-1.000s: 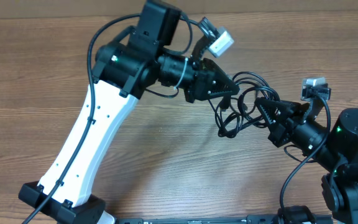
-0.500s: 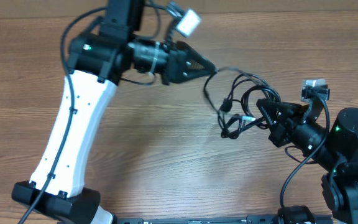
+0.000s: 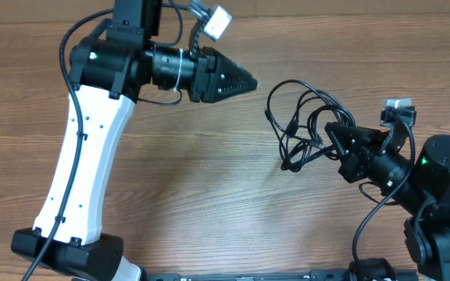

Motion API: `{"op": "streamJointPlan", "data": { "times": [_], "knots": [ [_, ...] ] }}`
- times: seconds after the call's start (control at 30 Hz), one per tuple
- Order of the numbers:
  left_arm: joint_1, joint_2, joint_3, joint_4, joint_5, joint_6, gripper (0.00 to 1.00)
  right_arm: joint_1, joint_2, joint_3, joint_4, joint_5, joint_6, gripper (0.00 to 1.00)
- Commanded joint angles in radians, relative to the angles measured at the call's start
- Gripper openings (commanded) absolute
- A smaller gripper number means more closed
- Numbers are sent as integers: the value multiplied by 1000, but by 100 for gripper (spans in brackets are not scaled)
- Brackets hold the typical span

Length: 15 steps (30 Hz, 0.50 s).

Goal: Untangle cables

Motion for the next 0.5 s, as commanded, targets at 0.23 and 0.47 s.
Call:
{"op": "streamJointPlan", "data": {
  "times": [0.23, 0.47],
  "knots": [
    [-93, -9, 17, -102, -95, 154, 46, -3, -8, 13, 37, 6, 42, 4],
    [-154, -8, 17, -98, -363, 91, 52, -3, -8, 13, 98, -38, 107, 4]
  ]
}}
